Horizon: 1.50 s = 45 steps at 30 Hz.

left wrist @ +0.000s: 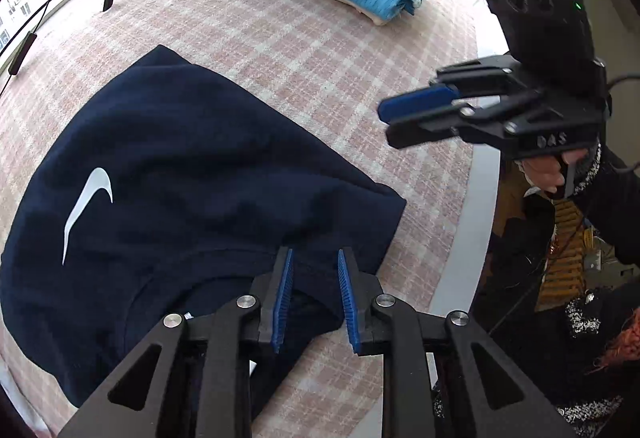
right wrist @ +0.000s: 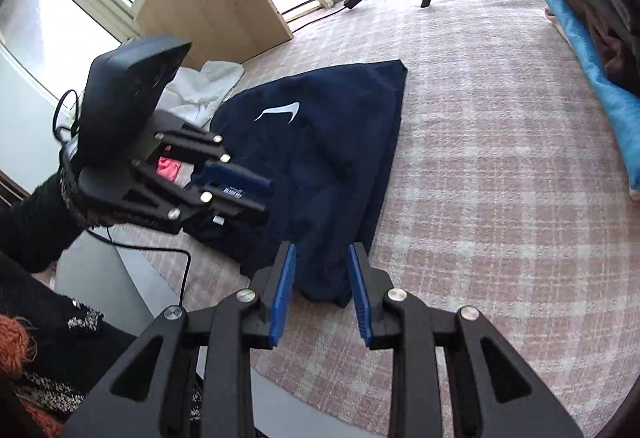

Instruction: Fold clothes

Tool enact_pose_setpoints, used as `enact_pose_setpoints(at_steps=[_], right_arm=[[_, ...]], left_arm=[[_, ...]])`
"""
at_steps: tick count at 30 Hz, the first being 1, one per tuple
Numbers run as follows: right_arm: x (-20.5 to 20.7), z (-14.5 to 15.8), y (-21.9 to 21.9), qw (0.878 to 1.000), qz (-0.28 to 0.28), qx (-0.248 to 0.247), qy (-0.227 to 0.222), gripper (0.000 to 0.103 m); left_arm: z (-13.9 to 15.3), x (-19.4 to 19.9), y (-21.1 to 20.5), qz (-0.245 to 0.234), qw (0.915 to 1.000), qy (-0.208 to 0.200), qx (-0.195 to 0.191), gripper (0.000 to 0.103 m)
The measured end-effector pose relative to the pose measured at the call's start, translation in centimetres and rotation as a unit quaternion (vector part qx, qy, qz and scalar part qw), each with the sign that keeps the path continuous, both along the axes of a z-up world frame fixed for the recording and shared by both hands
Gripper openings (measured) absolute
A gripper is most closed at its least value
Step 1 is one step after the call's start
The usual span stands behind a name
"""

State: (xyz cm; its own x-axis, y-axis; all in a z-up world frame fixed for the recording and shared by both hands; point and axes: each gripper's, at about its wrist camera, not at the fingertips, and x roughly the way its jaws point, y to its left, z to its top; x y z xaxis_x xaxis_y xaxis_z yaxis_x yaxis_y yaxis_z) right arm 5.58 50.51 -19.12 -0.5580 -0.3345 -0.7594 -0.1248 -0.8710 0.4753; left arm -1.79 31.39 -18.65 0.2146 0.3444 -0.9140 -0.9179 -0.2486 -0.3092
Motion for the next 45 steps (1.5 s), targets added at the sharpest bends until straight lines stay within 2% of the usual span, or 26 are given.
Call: enact_pose_setpoints(at_steps=[4, 8, 9, 10, 14, 17, 18, 20, 23, 26, 29, 31, 33, 35, 39, 41, 45], right_arm=[[-3.5, -1.7, -0.6, 0.999, 0.019, 0.001, -0.030, 0.027], [-5.2, -2.8, -2.2, 0.997, 0.047, 0.037, -0.055, 0.026], [-5.3, -2.9, -2.5, 0.996, 0.052, 0.046, -0.056, 0.015], [-5.3, -2.8, -2.7, 0.995, 0.054, 0.055, -0.056, 0.004], [-4.8, -2.0, -2.0, 0.996, 0.042, 0.067, -0.046, 0.004], [-4.9, -2.8, -1.8, 0.993, 0.036, 0.089, -0.068, 0.005], [-4.7, -2.7, -1.7, 0.993, 0.032, 0.090, -0.072, 0.010], [-4.1, -2.2, -1.4, 0.993, 0.022, 0.089, -0.078, 0.017], [-1.7, 0.2, -2.4, 0.994, 0.034, 0.092, -0.042, 0.020], [0.8, 2.8, -3.5, 0.994, 0.048, 0.094, -0.003, 0.034], [0.2, 3.2, -7.1, 0.989, 0.089, 0.115, -0.006, 0.037], [-0.2, 2.9, -9.1, 0.982, 0.113, 0.154, -0.005, 0.037], [-1.2, 1.9, -10.5, 0.974, 0.125, 0.187, -0.018, 0.037], [-1.6, 0.2, -10.5, 0.972, 0.132, 0.188, -0.040, 0.037], [-1.6, -1.9, -10.4, 0.959, 0.163, 0.212, -0.093, 0.037], [-1.7, 0.1, -10.0, 0.965, 0.149, 0.198, -0.090, 0.037], [-3.4, 6.1, -10.0, 0.975, 0.136, 0.173, -0.036, 0.037]], left_arm=[[-1.0, 3.0, 1.8, -0.031, 0.9988, 0.039, -0.004, 0.023], [-2.2, 3.1, 1.9, -0.022, 0.9979, 0.058, -0.020, 0.020], [-2.3, 2.8, 1.6, -0.016, 0.9982, 0.054, -0.020, 0.011], [-2.0, 2.6, 1.4, -0.010, 0.9984, 0.052, -0.018, 0.009], [-0.1, 2.7, -0.2, -0.010, 0.9981, 0.061, -0.002, 0.009], [-1.2, 3.0, -0.4, -0.018, 0.9970, 0.066, -0.036, 0.013], [-1.3, 2.9, -0.7, -0.011, 0.9968, 0.065, -0.046, 0.017], [-0.2, 2.2, -2.1, 0.018, 0.9982, 0.047, -0.034, 0.022], [2.1, 0.5, -6.6, 0.089, 0.9956, 0.030, -0.008, 0.030], [2.9, -0.9, -11.5, 0.163, 0.9862, 0.027, -0.014, 0.035], [2.0, -1.6, -14.9, 0.212, 0.9766, 0.024, -0.024, 0.035], [1.1, -2.0, -16.2, 0.232, 0.9722, 0.026, -0.015, 0.035], [-0.4, -2.7, -16.5, 0.257, 0.9657, 0.029, -0.024, 0.035], [-1.4, -3.1, -16.7, 0.265, 0.9635, 0.031, -0.026, 0.035], [-2.1, -3.2, -17.4, 0.277, 0.9600, 0.033, -0.020, 0.035], [-1.9, -2.9, -18.0, 0.282, 0.9591, 0.020, -0.002, 0.035], [-1.5, -2.2, -18.4, 0.297, 0.9546, 0.019, 0.022, 0.035]])
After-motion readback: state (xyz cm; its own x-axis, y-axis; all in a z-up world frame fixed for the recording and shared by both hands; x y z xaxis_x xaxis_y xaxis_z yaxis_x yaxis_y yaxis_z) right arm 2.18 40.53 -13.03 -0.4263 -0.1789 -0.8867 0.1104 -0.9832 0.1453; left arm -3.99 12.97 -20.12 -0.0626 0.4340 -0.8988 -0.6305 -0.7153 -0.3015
